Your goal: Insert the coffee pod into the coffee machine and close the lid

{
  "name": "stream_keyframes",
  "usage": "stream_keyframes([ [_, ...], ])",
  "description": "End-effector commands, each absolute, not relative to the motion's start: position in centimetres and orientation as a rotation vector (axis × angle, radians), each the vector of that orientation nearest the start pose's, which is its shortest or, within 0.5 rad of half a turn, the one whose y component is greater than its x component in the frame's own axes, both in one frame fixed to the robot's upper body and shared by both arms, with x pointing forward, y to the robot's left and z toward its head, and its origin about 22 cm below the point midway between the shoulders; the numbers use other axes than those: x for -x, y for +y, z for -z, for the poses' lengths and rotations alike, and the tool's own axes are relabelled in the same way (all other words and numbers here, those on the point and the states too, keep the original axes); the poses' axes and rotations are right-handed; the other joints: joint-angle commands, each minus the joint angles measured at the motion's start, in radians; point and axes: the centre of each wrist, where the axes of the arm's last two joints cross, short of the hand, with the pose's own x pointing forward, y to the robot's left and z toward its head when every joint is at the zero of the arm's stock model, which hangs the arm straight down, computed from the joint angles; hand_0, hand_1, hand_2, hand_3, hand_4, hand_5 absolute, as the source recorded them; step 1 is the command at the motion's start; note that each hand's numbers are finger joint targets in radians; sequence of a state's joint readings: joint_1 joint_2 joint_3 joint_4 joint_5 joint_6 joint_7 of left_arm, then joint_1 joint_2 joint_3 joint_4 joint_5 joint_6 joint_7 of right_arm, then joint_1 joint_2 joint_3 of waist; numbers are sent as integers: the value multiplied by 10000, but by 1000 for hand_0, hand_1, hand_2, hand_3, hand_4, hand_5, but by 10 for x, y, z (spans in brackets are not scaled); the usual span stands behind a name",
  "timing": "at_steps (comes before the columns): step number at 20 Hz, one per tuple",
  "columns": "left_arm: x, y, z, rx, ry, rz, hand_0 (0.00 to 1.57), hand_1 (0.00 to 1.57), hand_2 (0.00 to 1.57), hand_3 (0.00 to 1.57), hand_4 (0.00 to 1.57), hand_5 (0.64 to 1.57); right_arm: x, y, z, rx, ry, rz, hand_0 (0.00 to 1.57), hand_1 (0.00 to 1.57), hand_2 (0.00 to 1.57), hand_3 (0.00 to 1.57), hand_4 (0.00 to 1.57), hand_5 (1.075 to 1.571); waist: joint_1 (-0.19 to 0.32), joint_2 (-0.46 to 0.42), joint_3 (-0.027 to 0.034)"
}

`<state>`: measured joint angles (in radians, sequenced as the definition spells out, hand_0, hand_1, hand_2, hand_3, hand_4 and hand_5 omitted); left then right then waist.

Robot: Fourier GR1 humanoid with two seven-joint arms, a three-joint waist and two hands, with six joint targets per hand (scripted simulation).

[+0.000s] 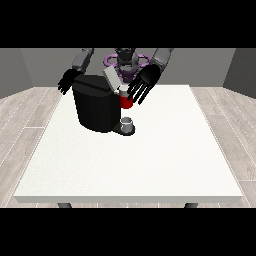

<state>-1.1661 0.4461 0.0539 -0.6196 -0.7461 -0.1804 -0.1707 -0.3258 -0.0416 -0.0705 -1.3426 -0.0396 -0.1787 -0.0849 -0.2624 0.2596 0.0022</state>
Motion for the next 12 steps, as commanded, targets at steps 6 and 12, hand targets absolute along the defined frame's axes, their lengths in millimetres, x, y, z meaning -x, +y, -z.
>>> stream_keyframes([
  [6,-461,253,-202,-7182,-15509,10975,0,0,0,0,0,1571,-307,-221,-12,1045,-16626,1004,0,0,0,0,387,1571,143,-679,-20],
  [12,-460,247,-206,-7416,-15631,11014,0,0,0,0,0,1571,-307,-220,-8,1216,-16526,1264,0,0,0,0,363,1571,315,-1027,-21],
])
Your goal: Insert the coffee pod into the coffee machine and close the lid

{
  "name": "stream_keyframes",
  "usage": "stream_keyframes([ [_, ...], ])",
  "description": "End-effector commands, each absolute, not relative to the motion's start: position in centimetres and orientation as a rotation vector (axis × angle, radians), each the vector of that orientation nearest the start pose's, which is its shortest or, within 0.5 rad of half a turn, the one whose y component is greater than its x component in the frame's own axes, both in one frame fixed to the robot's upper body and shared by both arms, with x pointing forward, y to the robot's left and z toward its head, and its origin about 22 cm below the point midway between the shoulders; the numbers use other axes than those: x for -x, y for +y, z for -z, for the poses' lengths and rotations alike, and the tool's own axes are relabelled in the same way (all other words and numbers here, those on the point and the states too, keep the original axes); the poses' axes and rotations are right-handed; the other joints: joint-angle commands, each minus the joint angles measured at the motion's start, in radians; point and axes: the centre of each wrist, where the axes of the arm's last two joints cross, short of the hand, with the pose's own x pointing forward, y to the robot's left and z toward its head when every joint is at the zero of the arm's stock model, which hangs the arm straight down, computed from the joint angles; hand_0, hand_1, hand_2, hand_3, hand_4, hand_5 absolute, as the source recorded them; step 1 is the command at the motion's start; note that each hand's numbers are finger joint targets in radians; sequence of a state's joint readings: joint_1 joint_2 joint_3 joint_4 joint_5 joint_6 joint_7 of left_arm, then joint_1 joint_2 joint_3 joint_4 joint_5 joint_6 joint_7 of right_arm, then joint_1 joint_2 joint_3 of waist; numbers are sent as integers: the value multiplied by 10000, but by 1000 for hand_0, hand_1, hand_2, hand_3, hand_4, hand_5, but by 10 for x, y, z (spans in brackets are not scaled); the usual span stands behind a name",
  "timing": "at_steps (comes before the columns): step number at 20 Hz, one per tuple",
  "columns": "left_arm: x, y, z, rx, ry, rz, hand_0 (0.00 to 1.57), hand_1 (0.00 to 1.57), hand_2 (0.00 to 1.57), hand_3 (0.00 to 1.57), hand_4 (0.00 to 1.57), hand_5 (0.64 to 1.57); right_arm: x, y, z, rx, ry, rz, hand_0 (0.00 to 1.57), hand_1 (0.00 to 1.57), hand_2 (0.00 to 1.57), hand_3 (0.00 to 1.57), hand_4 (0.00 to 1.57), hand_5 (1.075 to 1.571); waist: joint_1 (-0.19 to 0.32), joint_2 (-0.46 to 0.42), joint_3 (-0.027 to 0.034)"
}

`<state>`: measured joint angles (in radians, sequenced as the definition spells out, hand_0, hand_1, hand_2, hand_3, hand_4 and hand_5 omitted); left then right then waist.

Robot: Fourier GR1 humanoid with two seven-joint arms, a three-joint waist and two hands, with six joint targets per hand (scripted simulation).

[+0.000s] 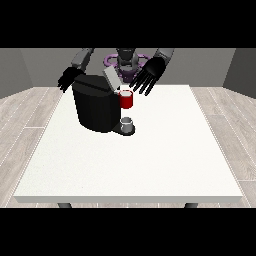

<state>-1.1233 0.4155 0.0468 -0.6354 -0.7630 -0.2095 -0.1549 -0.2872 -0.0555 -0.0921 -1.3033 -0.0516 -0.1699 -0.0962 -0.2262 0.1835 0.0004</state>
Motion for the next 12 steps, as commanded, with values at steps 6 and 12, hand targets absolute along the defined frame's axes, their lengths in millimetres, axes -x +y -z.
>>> stream_keyframes([
  [6,-451,248,-145,-4430,-15863,8715,0,0,0,0,0,1571,-293,-254,13,1437,-15422,2112,0,0,0,0,387,1571,864,-1470,-14],
  [12,-428,233,-67,-1263,-16208,5385,0,0,0,0,237,1571,-259,-267,47,2060,-14625,2390,0,0,0,0,370,1571,1645,-2887,-15],
])
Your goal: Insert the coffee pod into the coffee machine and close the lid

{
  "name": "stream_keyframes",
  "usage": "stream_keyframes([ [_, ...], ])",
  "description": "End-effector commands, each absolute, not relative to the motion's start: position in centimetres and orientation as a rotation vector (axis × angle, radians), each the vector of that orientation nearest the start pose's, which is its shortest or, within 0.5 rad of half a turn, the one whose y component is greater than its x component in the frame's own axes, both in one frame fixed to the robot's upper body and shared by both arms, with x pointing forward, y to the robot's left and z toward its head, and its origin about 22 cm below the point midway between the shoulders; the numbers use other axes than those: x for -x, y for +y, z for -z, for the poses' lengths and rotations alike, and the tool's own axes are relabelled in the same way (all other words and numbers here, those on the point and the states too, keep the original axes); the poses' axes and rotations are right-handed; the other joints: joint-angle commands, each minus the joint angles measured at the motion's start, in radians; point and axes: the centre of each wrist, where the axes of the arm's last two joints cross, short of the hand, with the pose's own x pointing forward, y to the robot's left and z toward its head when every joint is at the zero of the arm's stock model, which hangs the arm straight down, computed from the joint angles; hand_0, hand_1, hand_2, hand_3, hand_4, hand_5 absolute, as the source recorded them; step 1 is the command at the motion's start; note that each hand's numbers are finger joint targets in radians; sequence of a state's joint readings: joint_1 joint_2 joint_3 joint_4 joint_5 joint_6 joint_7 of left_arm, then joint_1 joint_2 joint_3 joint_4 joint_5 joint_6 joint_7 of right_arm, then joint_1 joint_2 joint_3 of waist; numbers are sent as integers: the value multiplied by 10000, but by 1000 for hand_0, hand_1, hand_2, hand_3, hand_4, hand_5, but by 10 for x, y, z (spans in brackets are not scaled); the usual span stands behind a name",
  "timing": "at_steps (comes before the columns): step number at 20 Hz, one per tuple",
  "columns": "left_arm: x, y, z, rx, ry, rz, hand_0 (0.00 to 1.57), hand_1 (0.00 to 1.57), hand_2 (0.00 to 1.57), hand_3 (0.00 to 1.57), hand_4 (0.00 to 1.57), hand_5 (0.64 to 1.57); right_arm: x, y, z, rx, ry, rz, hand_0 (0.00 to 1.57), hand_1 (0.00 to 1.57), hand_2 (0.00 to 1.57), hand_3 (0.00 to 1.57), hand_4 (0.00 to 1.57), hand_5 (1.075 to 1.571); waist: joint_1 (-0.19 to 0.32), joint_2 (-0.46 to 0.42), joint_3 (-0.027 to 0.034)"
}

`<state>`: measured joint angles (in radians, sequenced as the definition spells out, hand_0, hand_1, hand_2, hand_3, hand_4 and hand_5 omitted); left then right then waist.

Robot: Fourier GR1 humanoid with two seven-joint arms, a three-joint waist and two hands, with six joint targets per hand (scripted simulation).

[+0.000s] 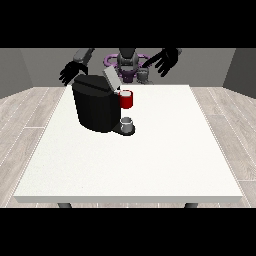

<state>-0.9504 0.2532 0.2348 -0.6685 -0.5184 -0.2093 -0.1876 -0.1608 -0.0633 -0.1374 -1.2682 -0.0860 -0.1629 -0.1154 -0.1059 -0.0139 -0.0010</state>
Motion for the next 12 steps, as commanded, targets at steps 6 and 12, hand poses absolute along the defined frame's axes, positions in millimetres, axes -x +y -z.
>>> stream_keyframes([
  [6,-394,256,-9,-278,-15386,4064,0,0,0,0,0,1571,-244,-280,43,2280,-14665,1172,0,0,0,0,357,1571,918,-1925,5],
  [12,-369,262,28,60,-14709,2493,0,0,0,0,0,1571,-278,-269,-16,1036,-15378,105,0,0,0,0,257,1571,1040,-2293,-1],
])
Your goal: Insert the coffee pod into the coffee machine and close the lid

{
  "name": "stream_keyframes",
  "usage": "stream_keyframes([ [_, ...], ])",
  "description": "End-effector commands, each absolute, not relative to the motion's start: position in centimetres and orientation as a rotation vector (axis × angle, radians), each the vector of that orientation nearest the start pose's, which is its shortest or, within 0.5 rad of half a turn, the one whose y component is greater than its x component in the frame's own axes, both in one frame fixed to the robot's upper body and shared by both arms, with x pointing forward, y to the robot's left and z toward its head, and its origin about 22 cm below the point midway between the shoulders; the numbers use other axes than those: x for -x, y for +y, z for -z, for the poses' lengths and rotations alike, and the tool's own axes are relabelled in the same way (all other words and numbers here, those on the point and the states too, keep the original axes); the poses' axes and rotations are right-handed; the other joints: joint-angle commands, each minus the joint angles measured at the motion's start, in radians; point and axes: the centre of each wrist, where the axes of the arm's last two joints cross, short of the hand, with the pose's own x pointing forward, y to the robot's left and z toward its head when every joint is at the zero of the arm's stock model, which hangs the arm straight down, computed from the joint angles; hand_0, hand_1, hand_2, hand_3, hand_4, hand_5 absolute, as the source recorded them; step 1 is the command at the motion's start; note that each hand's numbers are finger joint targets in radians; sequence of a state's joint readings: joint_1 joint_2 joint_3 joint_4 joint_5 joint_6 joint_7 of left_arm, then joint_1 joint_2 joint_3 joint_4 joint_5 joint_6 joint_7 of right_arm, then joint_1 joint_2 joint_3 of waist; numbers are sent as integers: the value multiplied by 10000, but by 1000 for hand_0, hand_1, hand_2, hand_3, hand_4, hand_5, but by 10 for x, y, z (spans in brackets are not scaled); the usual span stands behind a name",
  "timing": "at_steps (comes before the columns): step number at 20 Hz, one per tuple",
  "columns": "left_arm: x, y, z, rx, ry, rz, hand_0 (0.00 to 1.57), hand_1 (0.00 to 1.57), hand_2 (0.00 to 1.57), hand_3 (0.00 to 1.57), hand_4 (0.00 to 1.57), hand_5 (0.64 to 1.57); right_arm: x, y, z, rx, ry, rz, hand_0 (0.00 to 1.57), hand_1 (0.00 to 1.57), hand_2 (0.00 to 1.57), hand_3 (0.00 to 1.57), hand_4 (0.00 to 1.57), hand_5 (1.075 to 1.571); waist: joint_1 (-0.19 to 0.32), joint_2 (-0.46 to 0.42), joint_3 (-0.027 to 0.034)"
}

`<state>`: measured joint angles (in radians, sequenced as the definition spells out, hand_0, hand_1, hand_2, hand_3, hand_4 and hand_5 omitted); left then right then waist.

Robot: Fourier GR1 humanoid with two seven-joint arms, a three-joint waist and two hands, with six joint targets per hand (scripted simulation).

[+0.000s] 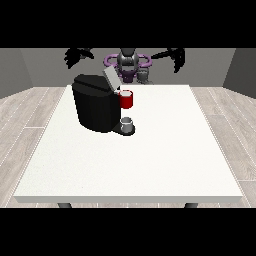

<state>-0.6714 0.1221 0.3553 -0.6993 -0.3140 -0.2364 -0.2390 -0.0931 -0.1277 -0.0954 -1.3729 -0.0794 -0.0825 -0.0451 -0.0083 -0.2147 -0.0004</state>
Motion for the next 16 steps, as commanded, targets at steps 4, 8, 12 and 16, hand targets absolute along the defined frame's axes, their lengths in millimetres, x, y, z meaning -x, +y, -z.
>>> stream_keyframes([
  [4,-368,243,25,939,-14641,2197,0,0,0,0,0,1571,-282,-271,-25,1149,-15997,-148,0,0,0,0,43,1571,565,-431,3],
  [8,-349,240,41,1687,-14881,2062,0,0,0,0,135,1571,-290,-268,-28,1020,-15994,-494,0,0,0,0,0,1571,1458,-365,6],
  [12,-337,255,43,1481,-15074,1781,0,0,0,0,0,1571,-305,-259,-61,614,-16282,-1257,0,0,0,0,0,1571,1232,73,2],
  [16,-340,239,22,1934,-15157,1852,0,0,0,0,222,1571,-306,-251,-45,839,-16330,-1744,0,0,0,0,215,1571,1574,294,6],
])
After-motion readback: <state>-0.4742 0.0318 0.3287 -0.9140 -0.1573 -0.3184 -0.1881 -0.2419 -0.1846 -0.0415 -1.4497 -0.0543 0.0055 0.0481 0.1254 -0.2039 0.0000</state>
